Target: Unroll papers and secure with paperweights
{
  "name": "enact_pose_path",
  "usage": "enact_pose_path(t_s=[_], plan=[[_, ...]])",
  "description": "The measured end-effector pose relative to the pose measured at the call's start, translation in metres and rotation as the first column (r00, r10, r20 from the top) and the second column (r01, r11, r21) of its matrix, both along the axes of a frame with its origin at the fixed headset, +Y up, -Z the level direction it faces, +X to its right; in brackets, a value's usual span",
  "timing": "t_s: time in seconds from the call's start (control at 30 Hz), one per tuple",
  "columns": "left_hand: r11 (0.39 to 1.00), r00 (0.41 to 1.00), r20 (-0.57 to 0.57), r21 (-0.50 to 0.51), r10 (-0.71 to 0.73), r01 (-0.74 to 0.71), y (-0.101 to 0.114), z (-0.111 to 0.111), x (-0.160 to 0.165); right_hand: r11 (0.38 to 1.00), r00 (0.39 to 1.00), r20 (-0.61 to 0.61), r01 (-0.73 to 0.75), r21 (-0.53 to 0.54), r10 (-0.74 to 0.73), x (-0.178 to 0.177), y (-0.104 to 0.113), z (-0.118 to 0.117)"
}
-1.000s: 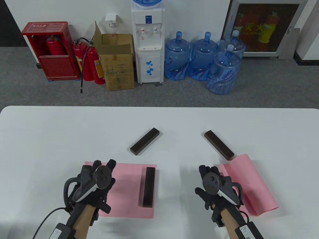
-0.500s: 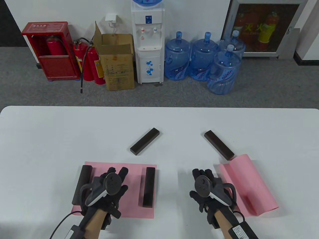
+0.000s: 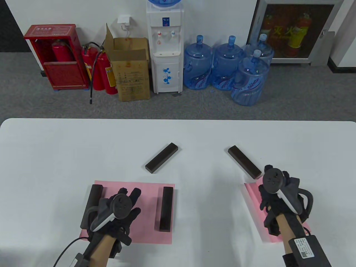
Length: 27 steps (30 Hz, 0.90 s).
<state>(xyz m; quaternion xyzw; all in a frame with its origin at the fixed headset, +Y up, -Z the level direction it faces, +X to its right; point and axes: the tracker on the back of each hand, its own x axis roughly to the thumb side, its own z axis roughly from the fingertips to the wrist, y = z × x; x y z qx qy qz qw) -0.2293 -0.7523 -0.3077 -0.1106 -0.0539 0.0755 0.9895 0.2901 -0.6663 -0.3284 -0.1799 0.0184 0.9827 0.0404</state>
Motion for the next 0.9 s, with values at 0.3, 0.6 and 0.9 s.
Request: enact_pose_path(t_s=[0.3, 0.6, 0.9], plan=[[1.0, 1.0, -0.003, -0.022, 0.001, -0.001, -0.002, 0.0, -0.001, 0.965, 0.979, 0.18, 0.133, -0.228, -0.092, 0.067, -0.044, 0.009], [1.0, 0.999, -0.038, -0.019, 0.014, -0.015, -0.002, -0.001, -0.008, 0.916, 0.965, 0.051, 0.261, -0.303, -0.258, 0.041, -0.073, 0.013], [1.0, 1.0, -0.025, -0.021, 0.008, -0.008, -0.001, -0.001, -0.005, 0.977, 0.986, -0.087, 0.125, -0.17, -0.142, -0.027, -0.043, 0.013]])
